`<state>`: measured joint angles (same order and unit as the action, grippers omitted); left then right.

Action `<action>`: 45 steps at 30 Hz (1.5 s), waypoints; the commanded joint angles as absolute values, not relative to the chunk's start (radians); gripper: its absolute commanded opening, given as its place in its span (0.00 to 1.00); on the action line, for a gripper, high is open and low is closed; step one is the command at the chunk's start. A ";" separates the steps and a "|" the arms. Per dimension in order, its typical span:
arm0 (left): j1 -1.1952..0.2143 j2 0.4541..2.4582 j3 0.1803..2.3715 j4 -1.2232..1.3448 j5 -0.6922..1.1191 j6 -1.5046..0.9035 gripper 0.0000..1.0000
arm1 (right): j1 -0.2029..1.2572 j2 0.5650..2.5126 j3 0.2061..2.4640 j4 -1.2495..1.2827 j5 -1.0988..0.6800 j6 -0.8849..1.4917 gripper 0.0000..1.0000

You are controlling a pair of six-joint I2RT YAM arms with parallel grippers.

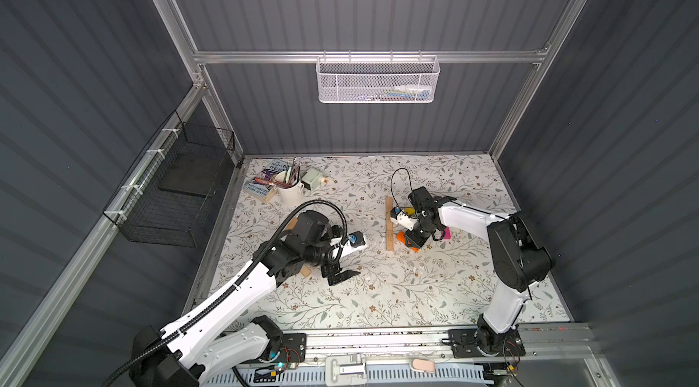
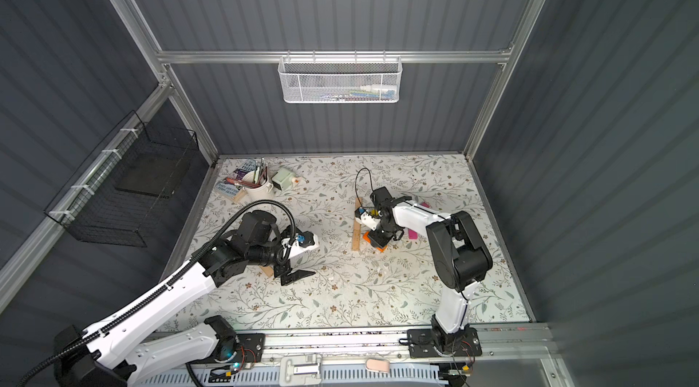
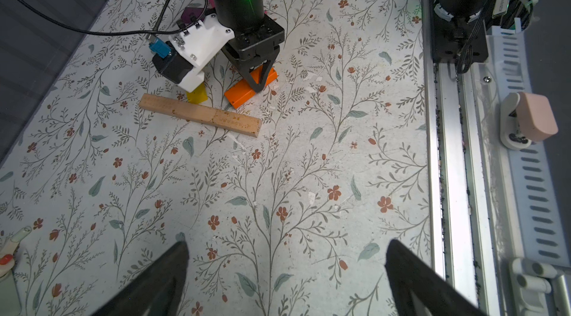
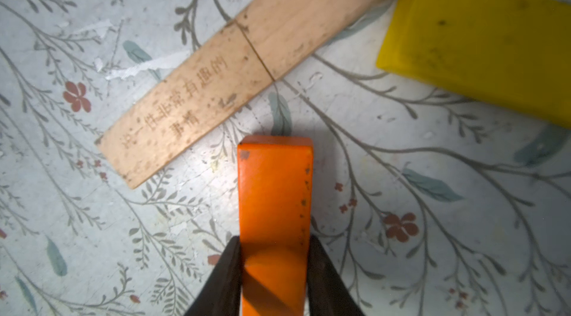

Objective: Assemble the letter k with building blocks
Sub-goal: Assemble the building block at the center of the board.

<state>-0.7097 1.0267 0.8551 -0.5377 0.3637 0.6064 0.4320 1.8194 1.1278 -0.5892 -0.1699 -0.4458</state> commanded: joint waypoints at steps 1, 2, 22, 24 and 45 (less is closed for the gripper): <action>-0.709 1.021 0.833 -0.544 0.360 0.608 1.00 | 0.427 1.824 1.149 -0.588 -0.180 -0.461 0.43; -0.709 1.022 0.833 -0.543 0.358 0.608 1.00 | 0.426 1.820 1.149 -0.593 -0.183 -0.463 0.44; -0.709 1.030 0.830 -0.540 0.371 0.616 1.00 | 0.413 1.639 0.935 -0.370 -0.164 -0.382 0.48; -0.709 1.030 0.830 -0.542 0.367 0.617 1.00 | 0.414 1.662 0.949 -0.383 -0.167 -0.394 0.49; -0.709 1.025 0.824 -0.543 0.347 0.627 1.00 | 0.412 1.716 0.989 -0.466 -0.138 -0.486 0.34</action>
<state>-0.7097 1.0286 0.8383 -0.5373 0.3553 0.6102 0.4084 1.7023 0.9634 -0.4370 -0.1493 -0.4564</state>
